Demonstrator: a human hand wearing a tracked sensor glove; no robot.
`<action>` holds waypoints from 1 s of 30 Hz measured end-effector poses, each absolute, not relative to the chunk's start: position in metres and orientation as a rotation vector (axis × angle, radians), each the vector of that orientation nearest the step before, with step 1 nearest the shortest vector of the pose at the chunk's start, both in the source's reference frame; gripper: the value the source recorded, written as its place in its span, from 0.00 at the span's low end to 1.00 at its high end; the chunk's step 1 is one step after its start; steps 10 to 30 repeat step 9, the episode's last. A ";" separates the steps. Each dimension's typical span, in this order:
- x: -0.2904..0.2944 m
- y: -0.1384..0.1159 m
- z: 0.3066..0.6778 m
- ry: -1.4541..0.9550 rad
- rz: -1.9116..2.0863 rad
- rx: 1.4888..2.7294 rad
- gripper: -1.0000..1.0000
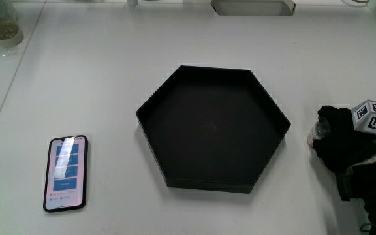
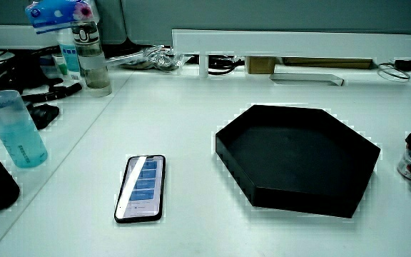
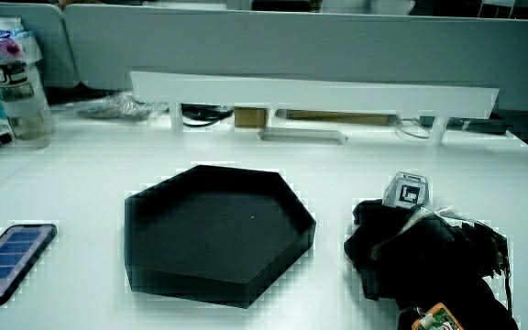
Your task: Pick paper clip from desk
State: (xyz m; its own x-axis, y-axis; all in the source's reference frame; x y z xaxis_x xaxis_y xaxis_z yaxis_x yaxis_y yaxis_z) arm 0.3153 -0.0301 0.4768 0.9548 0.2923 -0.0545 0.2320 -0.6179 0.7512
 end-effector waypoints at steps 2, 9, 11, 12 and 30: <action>0.314 -0.036 0.473 0.344 0.141 2.235 1.00; 0.287 -0.051 0.442 0.234 0.191 2.352 1.00; 0.287 -0.051 0.442 0.234 0.191 2.352 1.00; 0.287 -0.051 0.442 0.234 0.191 2.352 1.00; 0.287 -0.051 0.442 0.234 0.191 2.352 1.00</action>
